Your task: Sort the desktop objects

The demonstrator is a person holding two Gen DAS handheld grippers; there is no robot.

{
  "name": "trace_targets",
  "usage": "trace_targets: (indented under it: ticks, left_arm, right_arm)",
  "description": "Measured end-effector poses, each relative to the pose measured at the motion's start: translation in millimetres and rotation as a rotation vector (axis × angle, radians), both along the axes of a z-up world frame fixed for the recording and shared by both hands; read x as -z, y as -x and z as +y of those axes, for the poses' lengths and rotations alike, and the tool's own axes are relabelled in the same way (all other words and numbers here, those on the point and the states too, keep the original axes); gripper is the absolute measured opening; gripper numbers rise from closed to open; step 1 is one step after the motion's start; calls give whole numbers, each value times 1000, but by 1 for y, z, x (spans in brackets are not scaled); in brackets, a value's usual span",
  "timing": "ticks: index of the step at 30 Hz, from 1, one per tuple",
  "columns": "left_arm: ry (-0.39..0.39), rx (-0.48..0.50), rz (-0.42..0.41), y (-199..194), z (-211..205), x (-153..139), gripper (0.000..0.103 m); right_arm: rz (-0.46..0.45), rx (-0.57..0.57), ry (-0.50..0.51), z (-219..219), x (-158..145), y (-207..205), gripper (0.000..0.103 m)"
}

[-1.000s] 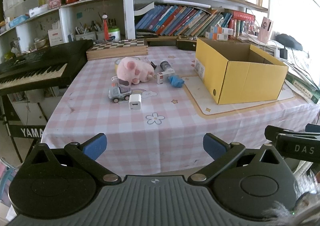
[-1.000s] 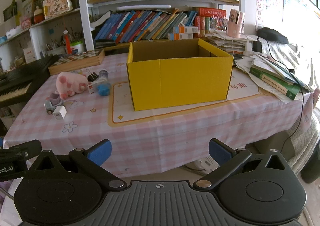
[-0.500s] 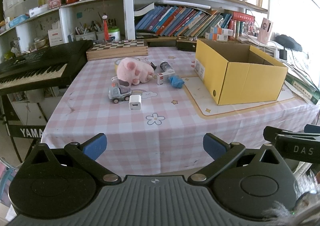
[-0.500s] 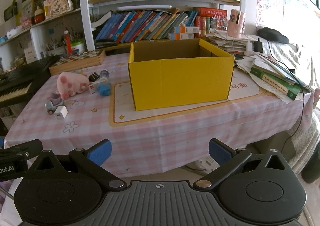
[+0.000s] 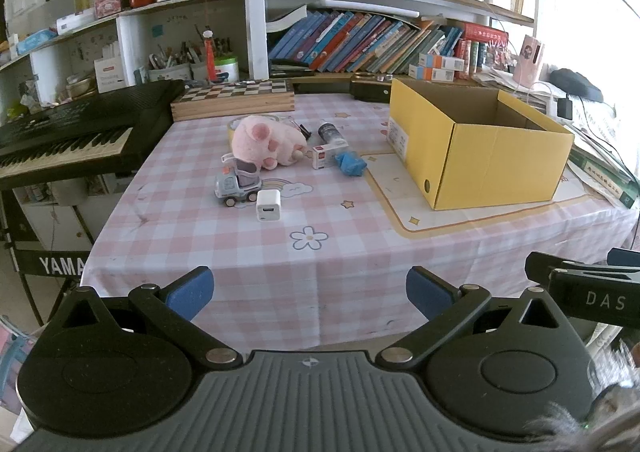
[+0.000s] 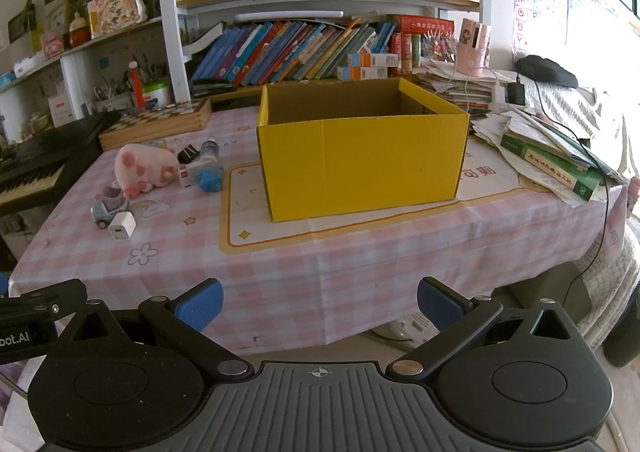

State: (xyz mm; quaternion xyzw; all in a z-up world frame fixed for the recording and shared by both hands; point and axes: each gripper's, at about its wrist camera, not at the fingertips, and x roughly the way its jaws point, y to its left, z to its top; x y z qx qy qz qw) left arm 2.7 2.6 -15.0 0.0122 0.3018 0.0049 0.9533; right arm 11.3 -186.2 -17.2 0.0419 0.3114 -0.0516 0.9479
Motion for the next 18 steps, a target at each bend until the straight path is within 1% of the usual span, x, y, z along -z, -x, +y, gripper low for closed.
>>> trace_targets:
  ticks: [11,18]
  left_arm:
    - [-2,0,0,0,-1,0,103]
    - [0,2,-1,3,-3,6,103]
  right_arm:
    - [0,1,0,-1,0,0,103]
    - [0,1,1,0,0,0,103]
